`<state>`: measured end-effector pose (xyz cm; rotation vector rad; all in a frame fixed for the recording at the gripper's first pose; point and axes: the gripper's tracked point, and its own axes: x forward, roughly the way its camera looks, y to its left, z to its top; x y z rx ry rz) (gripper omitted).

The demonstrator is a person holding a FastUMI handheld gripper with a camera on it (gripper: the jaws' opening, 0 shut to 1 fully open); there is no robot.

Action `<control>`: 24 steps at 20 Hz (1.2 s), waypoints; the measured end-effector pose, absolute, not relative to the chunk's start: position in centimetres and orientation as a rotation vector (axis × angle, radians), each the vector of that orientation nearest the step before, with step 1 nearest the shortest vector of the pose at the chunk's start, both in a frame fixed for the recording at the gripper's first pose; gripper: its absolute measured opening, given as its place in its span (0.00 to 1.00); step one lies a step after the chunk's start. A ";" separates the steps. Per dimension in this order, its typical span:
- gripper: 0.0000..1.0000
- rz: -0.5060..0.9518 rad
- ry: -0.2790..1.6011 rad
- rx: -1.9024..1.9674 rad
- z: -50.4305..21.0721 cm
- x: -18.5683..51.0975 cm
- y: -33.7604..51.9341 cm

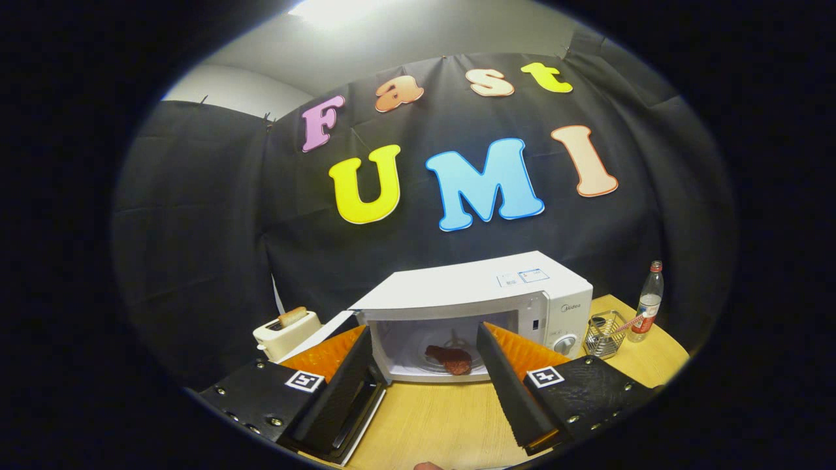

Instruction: Open the microwave, put the food inside, and close the microwave door.

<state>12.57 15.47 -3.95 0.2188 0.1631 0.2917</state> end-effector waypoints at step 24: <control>0.97 0.926 0.239 0.141 -4.4 -8.7 39.8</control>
